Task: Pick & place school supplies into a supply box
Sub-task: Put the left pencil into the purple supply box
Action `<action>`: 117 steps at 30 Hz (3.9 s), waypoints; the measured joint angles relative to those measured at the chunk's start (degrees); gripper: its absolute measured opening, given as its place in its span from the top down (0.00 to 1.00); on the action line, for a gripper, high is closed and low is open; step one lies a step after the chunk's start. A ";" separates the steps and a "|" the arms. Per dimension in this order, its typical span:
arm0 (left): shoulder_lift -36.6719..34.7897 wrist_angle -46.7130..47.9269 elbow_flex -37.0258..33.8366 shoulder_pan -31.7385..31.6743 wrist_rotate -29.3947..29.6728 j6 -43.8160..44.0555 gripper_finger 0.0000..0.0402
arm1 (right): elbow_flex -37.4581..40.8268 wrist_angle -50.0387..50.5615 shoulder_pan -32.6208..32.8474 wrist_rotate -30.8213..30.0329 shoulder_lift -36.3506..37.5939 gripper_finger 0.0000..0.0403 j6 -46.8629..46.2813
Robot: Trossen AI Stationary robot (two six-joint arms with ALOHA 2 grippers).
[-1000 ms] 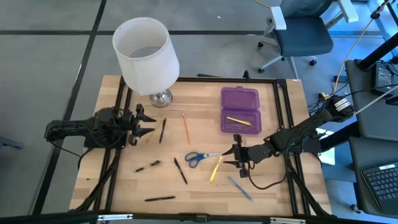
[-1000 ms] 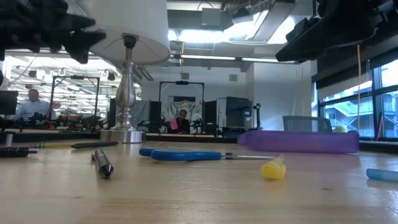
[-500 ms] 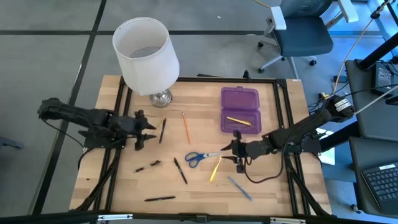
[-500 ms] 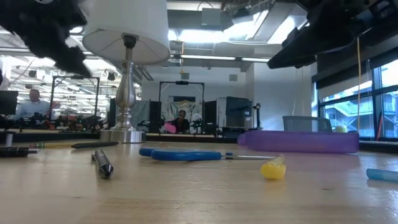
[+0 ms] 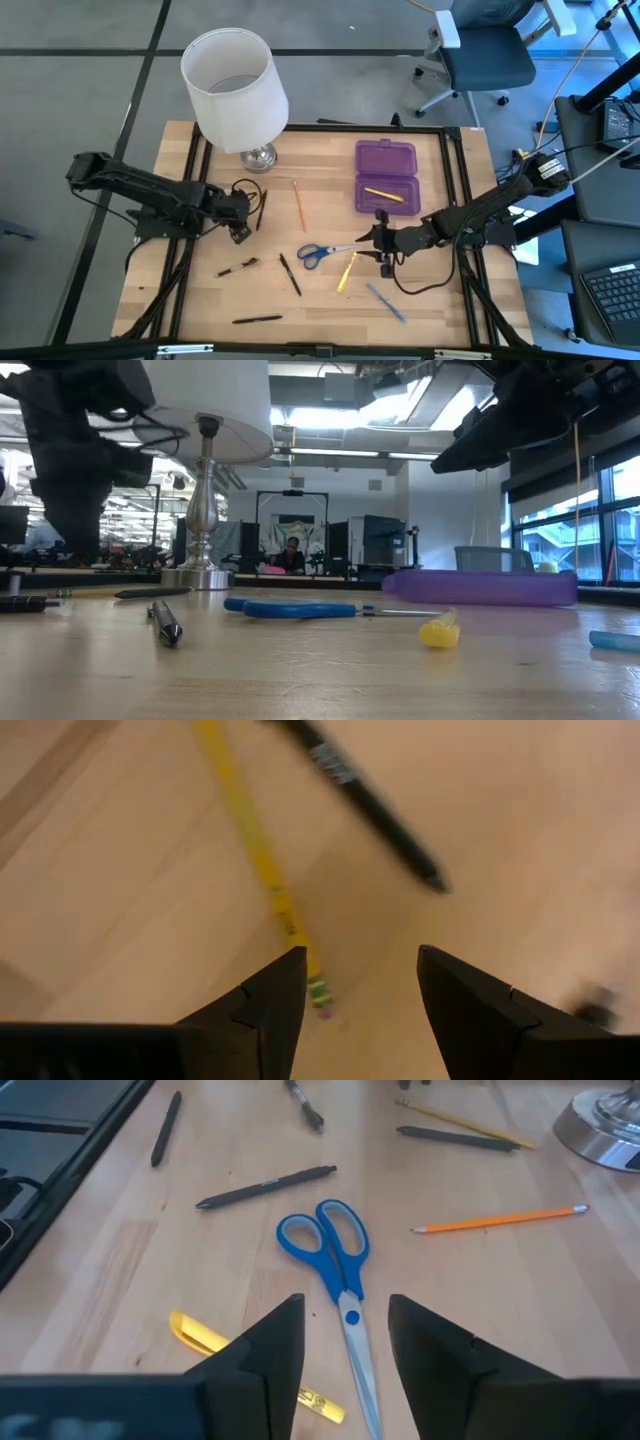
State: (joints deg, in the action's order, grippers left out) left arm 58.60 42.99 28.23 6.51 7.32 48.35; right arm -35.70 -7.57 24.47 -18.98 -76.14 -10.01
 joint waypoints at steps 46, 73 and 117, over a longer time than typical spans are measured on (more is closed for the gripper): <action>14.61 1.14 0.20 -2.99 -7.81 5.78 0.89 | 0.04 6.40 0.00 0.13 0.00 0.62 -0.31; 14.83 1.19 8.15 -2.85 -7.24 -4.86 0.98 | 2.33 7.05 0.02 -8.45 0.02 0.62 -15.06; 15.00 -61.79 12.17 -0.82 -7.34 -58.59 0.97 | -1.00 -43.13 -11.20 7.42 -5.51 0.62 21.81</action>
State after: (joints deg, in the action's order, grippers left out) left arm 73.60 -18.79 40.40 5.69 -0.01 -10.23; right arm -36.71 -50.70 13.27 -11.56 -81.65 11.80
